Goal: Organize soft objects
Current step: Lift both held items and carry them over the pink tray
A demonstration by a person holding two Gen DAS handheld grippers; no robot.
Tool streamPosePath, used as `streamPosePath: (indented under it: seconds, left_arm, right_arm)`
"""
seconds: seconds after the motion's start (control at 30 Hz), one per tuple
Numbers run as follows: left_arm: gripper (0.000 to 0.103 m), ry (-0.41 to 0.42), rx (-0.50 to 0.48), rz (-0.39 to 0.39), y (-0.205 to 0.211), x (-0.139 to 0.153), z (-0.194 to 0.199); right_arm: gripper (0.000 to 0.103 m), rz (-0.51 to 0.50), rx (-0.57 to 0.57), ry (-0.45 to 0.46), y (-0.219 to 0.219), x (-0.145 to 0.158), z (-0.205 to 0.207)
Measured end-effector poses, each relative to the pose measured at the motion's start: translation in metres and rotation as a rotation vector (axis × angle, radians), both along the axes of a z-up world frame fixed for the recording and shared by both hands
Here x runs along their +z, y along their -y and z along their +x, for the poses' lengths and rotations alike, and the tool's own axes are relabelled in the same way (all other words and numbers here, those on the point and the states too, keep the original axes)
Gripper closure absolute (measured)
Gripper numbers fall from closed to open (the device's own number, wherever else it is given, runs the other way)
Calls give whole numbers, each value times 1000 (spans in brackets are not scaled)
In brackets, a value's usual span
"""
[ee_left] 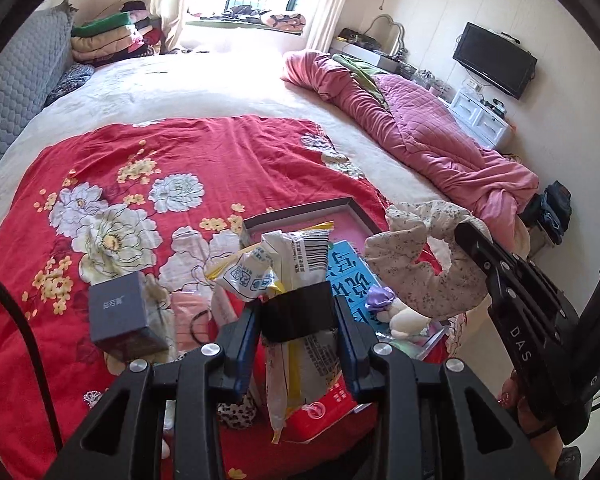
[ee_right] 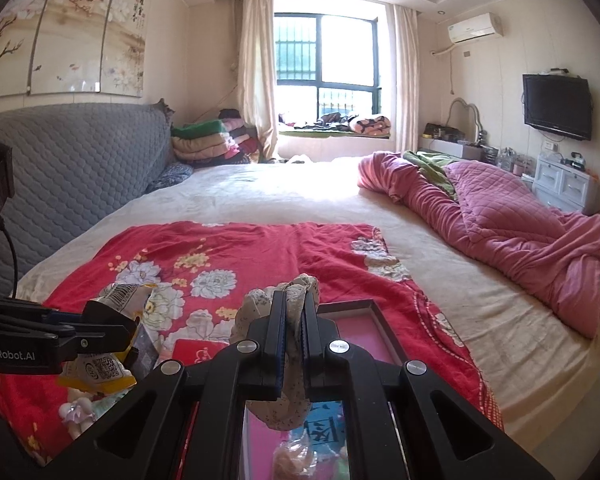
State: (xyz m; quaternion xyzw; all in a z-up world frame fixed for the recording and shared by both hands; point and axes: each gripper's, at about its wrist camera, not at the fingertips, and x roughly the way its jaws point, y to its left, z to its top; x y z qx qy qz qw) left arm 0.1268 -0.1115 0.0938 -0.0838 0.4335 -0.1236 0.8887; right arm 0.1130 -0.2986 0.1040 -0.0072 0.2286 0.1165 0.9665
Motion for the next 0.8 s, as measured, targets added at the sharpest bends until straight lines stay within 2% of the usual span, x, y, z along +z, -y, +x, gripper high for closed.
streamPosePath:
  seconds: [0.4, 0.8]
  left_arm:
    - [67, -37, -114, 70, 66, -23, 24]
    - [67, -102, -132, 110, 80, -55, 39]
  right_arm:
    - [97, 33, -72, -9, 36, -8, 3]
    - [97, 53, -93, -58, 51, -27, 9]
